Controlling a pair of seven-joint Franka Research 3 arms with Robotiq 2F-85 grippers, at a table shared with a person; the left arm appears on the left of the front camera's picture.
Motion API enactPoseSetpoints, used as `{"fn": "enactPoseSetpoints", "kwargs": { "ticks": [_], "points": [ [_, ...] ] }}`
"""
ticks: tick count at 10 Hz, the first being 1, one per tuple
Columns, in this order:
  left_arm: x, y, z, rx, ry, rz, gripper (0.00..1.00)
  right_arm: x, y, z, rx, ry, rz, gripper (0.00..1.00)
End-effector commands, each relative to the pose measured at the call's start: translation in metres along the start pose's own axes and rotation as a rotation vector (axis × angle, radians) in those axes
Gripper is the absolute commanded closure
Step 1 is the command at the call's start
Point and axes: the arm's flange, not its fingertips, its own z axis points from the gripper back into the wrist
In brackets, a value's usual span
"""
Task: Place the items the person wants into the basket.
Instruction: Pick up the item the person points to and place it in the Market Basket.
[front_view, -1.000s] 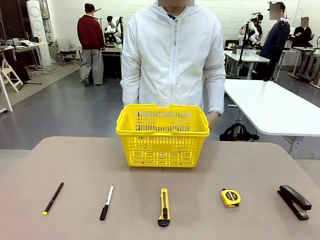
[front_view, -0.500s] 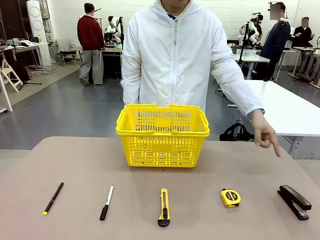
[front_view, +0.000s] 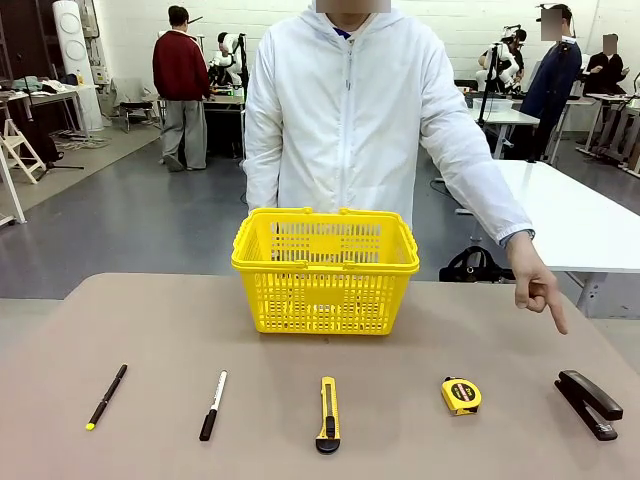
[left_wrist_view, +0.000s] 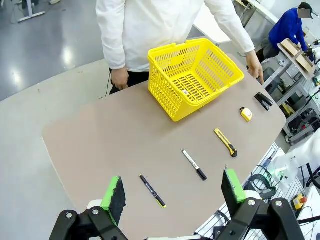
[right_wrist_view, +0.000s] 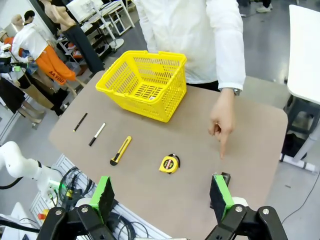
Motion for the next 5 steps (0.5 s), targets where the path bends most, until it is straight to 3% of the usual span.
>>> {"fn": "enactPoseSetpoints", "kwargs": {
  "ticks": [1, 2, 3, 5],
  "points": [
    [0.0, 0.001, 0.0, -0.015, -0.006, -0.017, 0.0, 0.002, 0.0, 0.0, 0.009, -0.002, 0.006, 0.0],
    [0.0, 0.001, 0.0, -0.015, -0.006, -0.017, 0.0, 0.0, 0.0, 0.0, 0.0, 0.0, 0.0, 0.0],
    [0.0, 0.001, 0.0, -0.015, -0.006, -0.017, 0.0, 0.014, -0.004, -0.027, -0.062, 0.169, -0.081, 0.0],
    [0.0, 0.001, 0.0, -0.015, -0.006, -0.017, 0.0, 0.035, -0.02, -0.071, -0.183, 0.411, -0.215, 0.0]
  ]
}}
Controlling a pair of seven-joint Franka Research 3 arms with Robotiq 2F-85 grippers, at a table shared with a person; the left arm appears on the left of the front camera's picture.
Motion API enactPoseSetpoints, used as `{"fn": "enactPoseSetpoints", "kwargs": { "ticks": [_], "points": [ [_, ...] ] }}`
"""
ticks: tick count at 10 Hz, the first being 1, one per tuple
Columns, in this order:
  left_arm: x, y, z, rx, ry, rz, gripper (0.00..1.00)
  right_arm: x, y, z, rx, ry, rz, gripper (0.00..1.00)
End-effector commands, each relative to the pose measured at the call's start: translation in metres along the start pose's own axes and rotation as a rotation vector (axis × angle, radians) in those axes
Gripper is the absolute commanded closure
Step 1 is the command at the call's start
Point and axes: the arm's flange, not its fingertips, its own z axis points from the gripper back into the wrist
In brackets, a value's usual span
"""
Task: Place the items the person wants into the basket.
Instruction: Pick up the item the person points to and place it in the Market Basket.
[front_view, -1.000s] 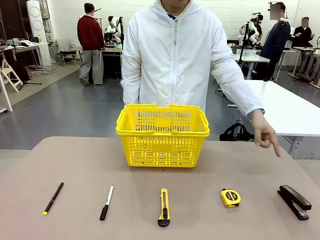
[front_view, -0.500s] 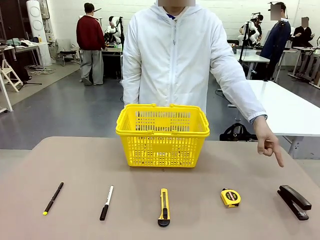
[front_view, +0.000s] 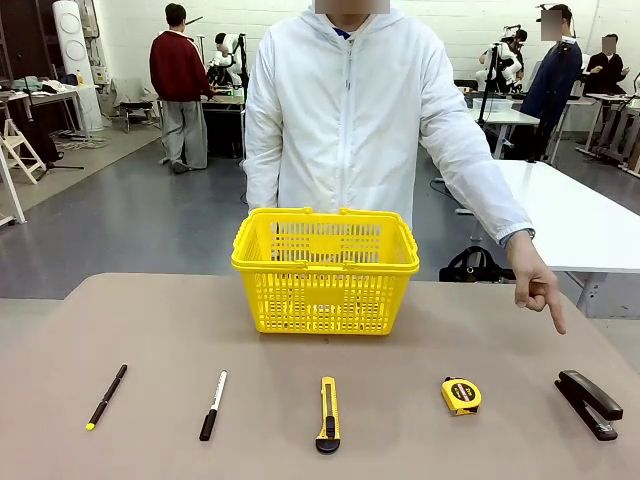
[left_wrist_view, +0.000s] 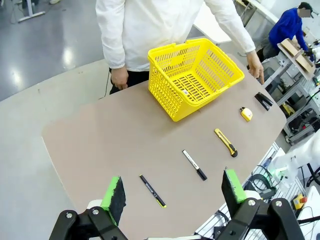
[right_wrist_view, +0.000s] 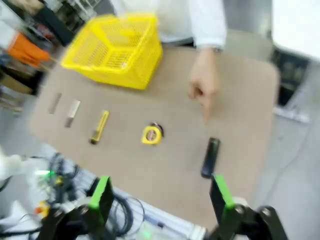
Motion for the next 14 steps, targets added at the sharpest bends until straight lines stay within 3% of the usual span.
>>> {"fn": "enactPoseSetpoints", "kwargs": {
  "ticks": [1, 3, 7, 8, 9, 11, 14],
  "points": [
    [-0.001, 0.001, 0.001, -0.015, -0.008, -0.017, 0.0, 0.032, -0.005, -0.033, -0.091, 0.278, -0.13, 0.0],
    [-0.001, 0.001, 0.001, -0.015, -0.008, -0.017, 0.0, 0.032, -0.011, -0.097, -0.11, 0.437, -0.143, 0.0],
    [-0.001, 0.001, 0.001, -0.015, -0.008, -0.017, 0.0, 0.003, -0.034, -0.197, -0.281, 0.524, -0.078, 0.0],
    [-0.001, 0.001, 0.001, -0.015, -0.008, -0.017, 0.0, -0.008, -0.045, -0.221, -0.297, 0.597, -0.103, 0.0],
    [-0.001, 0.001, 0.001, -0.015, -0.008, -0.017, 0.0, -0.015, -0.051, -0.237, -0.293, 0.609, -0.11, 0.0],
    [-0.001, 0.001, 0.001, -0.015, -0.008, -0.017, 0.0, -0.02, -0.054, -0.254, -0.207, 0.568, -0.113, 0.0],
    [-0.001, 0.001, 0.001, -0.015, -0.008, -0.017, 0.0, -0.021, -0.051, -0.241, -0.25, 0.611, -0.093, 0.0]
  ]
}}
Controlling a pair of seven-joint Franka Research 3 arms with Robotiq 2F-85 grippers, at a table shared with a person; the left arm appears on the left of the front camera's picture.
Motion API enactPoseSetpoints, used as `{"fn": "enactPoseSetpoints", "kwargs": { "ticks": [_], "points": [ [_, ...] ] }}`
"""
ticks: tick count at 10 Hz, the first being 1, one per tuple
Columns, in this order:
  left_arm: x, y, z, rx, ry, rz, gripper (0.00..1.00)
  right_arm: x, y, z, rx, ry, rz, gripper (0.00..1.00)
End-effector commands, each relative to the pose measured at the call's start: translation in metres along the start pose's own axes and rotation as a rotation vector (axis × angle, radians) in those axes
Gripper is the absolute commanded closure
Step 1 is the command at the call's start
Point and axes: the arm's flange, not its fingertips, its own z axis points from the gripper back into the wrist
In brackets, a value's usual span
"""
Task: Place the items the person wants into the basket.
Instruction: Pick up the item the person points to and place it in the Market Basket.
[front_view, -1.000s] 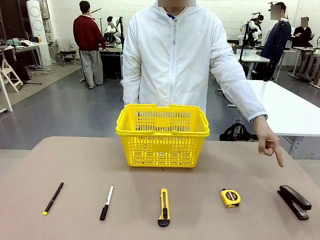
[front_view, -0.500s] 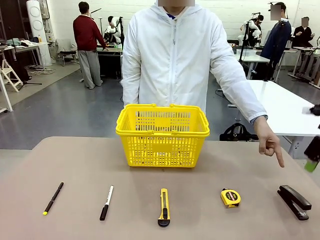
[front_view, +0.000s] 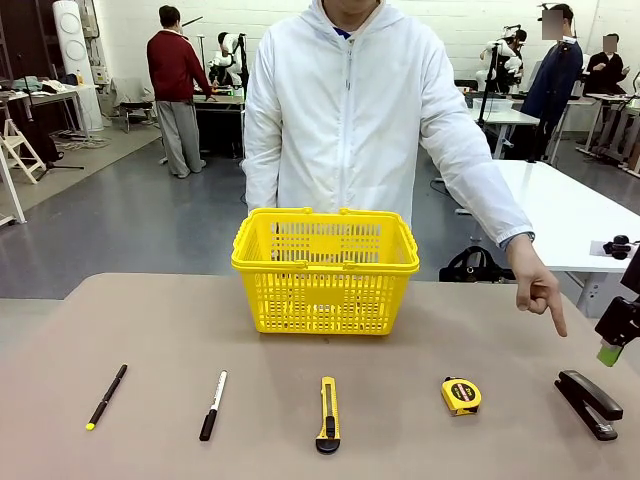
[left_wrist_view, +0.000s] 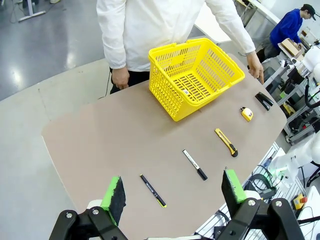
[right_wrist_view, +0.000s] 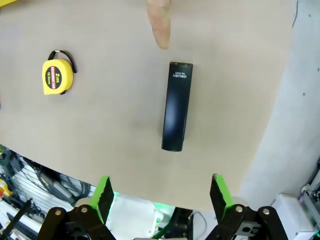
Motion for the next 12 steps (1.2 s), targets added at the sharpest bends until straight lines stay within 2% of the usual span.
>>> {"fn": "enactPoseSetpoints", "kwargs": {
  "ticks": [1, 3, 6, 12],
  "points": [
    [-0.001, 0.0, 0.001, -0.017, -0.01, -0.017, 0.0, -0.003, 0.001, 0.005, -0.006, 0.006, 0.003, 0.0],
    [-0.001, 0.0, 0.001, -0.017, -0.01, -0.017, 0.0, -0.001, 0.001, 0.003, 0.0, -0.004, 0.001, 0.0],
    [-0.001, 0.0, 0.001, -0.017, -0.01, -0.017, 0.0, 0.017, 0.014, -0.051, -0.008, 0.046, -0.003, 0.0],
    [-0.001, 0.0, 0.001, -0.017, -0.01, -0.017, 0.0, 0.019, 0.01, -0.096, -0.056, 0.079, -0.025, 0.0]
  ]
}}
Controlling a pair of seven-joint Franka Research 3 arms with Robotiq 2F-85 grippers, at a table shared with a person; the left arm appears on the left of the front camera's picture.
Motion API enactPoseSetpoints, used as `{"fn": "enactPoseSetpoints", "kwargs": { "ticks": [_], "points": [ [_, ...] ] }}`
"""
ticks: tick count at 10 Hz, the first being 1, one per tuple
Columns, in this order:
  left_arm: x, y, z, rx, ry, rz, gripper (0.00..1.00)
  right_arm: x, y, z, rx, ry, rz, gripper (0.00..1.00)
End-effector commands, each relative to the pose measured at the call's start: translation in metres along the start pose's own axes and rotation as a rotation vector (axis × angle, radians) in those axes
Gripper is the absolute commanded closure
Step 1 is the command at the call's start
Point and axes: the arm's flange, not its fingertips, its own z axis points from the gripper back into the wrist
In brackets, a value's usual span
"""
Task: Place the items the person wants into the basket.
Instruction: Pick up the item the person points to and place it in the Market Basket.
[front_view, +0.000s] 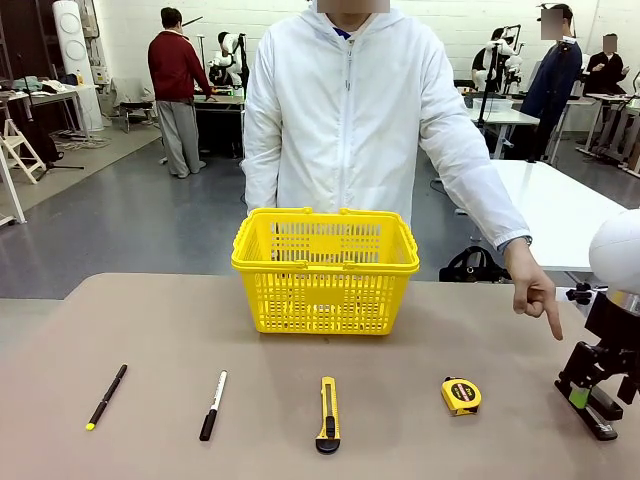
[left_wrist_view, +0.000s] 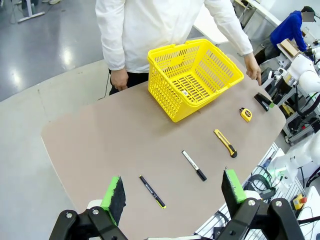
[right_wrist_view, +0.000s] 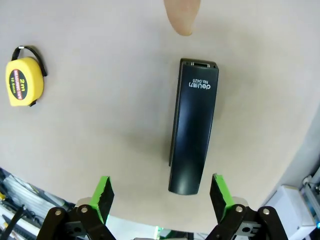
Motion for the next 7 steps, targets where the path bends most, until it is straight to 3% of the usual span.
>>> {"fn": "enactPoseSetpoints", "kwargs": {
  "ticks": [1, 5, 6, 7],
  "points": [
    [-0.001, 0.001, 0.001, -0.012, -0.005, -0.016, 0.0, 0.006, -0.004, -0.014, -0.051, -0.025, -0.026, 0.0],
    [-0.001, 0.001, 0.001, -0.012, -0.005, -0.016, 0.0, 0.016, -0.019, -0.028, -0.077, -0.022, -0.045, 0.0],
    [-0.001, 0.001, 0.001, -0.012, -0.005, -0.016, 0.0, 0.016, -0.02, -0.03, -0.073, -0.01, -0.03, 0.38],
    [-0.001, 0.001, 0.001, -0.012, -0.005, -0.016, 0.0, 0.015, -0.02, -0.03, -0.07, -0.003, -0.024, 0.59]
  ]
}}
